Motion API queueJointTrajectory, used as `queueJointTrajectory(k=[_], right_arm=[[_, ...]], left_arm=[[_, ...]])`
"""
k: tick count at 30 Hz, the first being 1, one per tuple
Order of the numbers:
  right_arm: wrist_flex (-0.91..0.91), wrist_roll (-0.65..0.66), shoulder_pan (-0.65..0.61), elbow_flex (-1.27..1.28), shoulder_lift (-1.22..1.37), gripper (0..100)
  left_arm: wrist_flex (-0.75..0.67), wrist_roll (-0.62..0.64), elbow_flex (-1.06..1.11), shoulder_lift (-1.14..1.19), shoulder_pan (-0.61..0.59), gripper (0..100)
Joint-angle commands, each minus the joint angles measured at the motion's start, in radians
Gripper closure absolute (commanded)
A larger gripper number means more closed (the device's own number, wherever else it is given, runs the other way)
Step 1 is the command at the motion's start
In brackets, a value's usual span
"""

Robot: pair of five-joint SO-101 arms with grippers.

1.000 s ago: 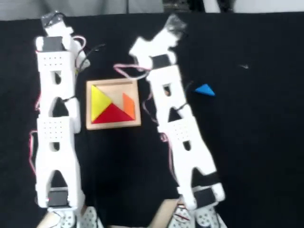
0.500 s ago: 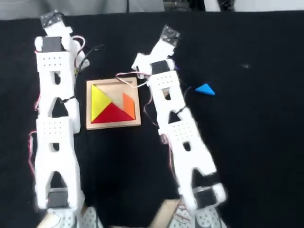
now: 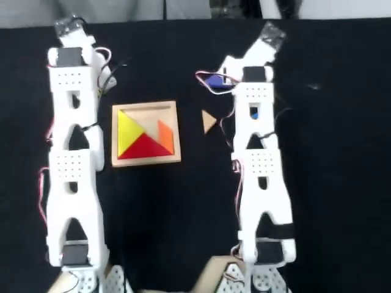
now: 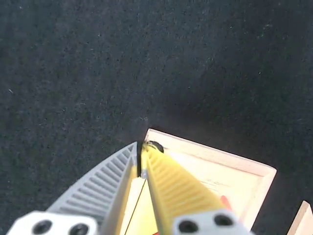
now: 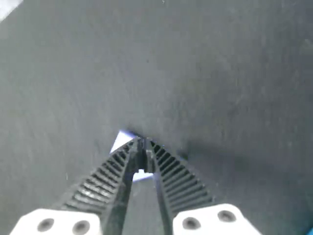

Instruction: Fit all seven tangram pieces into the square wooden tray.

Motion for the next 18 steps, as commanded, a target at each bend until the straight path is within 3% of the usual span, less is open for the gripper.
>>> queueJointTrajectory(k=[1,3,6,8,10,18], right_arm=[[0.069,0.034,-0.018,-0.028,-0.113,98.8],[0.081,0.038,-0.011,-0.030,-0.150,98.8],[-0.066,0.040,0.029,-0.021,-0.173,98.7],[-0.106,0.118,0.017,-0.005,-0.154,98.7],[-0.106,0.204,-0.005,0.013,-0.125,98.7],[-0.158,0.250,0.003,0.019,0.084,98.7]], left_arm=[[0.005,0.005,-0.008,-0.041,0.001,97],[0.005,0.005,-0.008,-0.041,0.007,97],[0.005,0.005,-0.008,-0.040,0.008,97],[0.005,0.005,-0.008,-0.040,0.008,97],[0.005,0.005,-0.008,-0.040,0.008,97],[0.005,0.005,-0.008,-0.040,0.008,97]])
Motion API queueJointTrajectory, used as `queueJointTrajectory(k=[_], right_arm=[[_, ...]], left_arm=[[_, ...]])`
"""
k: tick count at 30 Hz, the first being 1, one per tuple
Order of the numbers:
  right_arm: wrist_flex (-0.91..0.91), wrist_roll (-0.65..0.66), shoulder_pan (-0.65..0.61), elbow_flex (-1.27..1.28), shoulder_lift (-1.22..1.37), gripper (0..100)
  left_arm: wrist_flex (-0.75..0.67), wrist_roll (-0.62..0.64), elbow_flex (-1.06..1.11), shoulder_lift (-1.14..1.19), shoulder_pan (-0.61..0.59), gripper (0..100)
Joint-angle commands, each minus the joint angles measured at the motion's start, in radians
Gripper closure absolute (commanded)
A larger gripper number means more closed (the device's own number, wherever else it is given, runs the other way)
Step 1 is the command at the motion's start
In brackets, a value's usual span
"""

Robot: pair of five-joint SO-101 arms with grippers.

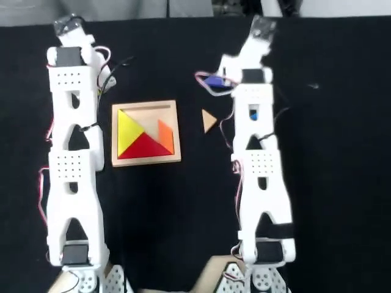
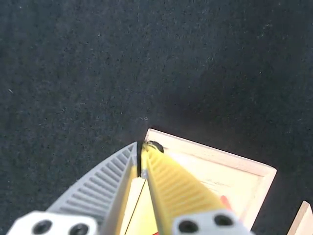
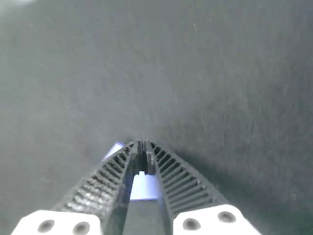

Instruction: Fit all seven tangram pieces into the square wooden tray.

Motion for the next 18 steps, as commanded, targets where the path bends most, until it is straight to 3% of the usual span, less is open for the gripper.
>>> queueJointTrajectory(k=[1,6,10,13,18], right_arm=[[0.012,0.037,-0.006,-0.013,0.038,98.7],[0.278,0.120,-0.017,-0.058,0.027,98.7],[0.621,0.307,-0.121,-0.045,-0.056,98.8],[0.606,0.476,-0.129,-0.033,-0.119,98.8],[0.608,0.502,-0.120,-0.056,-0.259,98.8]], left_arm=[[0.005,0.005,-0.008,-0.040,0.007,97],[0.005,0.005,-0.008,-0.040,0.007,97],[0.005,0.005,-0.016,-0.040,0.007,97],[0.005,0.005,-0.013,-0.040,0.005,97],[0.005,0.005,-0.018,-0.040,0.005,97]])
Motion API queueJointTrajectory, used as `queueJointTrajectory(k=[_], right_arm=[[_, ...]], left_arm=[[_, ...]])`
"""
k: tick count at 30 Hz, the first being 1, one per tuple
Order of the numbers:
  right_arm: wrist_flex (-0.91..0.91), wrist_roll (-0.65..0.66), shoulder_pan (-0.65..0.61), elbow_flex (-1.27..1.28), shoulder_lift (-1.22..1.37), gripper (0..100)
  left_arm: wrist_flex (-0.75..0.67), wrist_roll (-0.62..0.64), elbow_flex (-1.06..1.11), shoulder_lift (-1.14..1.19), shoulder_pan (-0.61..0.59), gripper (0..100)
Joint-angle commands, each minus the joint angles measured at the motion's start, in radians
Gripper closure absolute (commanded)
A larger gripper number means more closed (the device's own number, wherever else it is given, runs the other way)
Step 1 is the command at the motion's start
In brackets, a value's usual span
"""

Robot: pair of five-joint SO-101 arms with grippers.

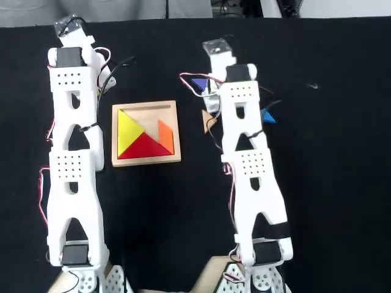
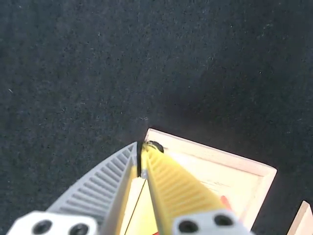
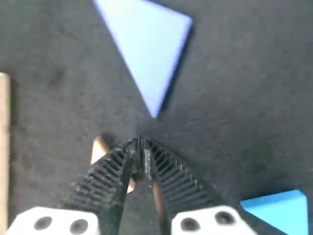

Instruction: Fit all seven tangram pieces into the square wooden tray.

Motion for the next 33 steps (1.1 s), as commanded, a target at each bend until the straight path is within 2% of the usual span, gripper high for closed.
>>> queueJointTrajectory(k=[1,5,13,15,20,22,26,28,33], right_arm=[[0.037,0.018,-0.015,-0.031,-0.185,98.8],[0.037,0.018,-0.014,-0.031,-0.283,98.8],[0.040,0.028,-0.012,-0.036,-0.243,98.7],[0.037,0.064,0.014,-0.028,-0.257,98.5],[0.037,0.087,-0.032,0.012,-0.251,97.3],[0.037,0.087,-0.035,0.045,-0.248,89.8],[0.018,0.064,-0.037,0.140,-0.248,63.1],[-0.028,0.072,-0.041,0.182,-0.246,53.1],[-0.157,0.173,-0.061,0.268,-0.234,50.4]], left_arm=[[0.005,0.005,-0.018,-0.040,0.007,97],[0.003,0.005,-0.018,-0.040,0.005,97],[0.003,0.005,-0.015,-0.040,0.005,97],[0.003,0.005,-0.010,-0.040,0.002,97],[0.003,0.005,-0.010,-0.040,-0.007,97],[0.003,0.005,-0.010,-0.040,-0.010,97],[0.003,0.005,-0.008,-0.040,-0.008,97],[0.003,0.005,-0.008,-0.040,-0.004,97],[0.003,0.005,-0.008,-0.040,-0.004,97]])
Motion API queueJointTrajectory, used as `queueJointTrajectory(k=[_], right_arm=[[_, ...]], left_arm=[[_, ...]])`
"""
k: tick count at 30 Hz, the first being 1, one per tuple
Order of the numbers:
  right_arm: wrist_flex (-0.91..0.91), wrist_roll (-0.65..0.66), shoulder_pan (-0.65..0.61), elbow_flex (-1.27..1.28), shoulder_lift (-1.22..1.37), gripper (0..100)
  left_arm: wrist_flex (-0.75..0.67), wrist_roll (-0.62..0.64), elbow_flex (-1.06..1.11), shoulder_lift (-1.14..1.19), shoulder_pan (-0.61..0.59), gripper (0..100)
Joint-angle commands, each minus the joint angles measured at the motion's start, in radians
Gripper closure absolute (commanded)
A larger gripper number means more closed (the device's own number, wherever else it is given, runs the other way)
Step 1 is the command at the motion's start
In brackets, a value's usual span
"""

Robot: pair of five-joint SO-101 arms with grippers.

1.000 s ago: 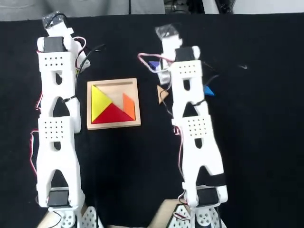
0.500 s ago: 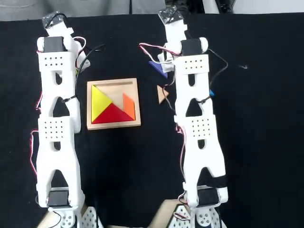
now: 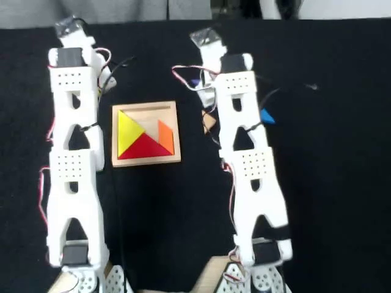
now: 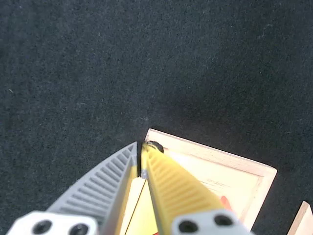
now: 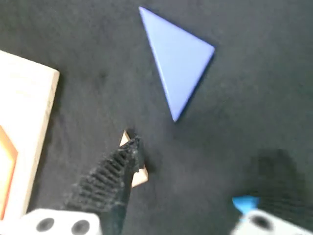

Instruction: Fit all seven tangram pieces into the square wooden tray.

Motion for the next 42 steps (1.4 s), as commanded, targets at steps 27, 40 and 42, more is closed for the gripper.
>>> queueJointTrajectory(k=[27,40,42], right_arm=[[-0.405,0.230,-0.066,-0.289,0.432,56.4],[-0.390,0.325,-0.034,-0.280,0.430,88.4],[-0.364,0.325,-0.025,-0.286,0.430,88.4]], left_arm=[[0.005,0.005,-0.008,-0.040,0.001,97],[0.005,0.005,-0.008,-0.040,0.001,97],[0.005,0.005,-0.008,-0.040,0.001,97]])
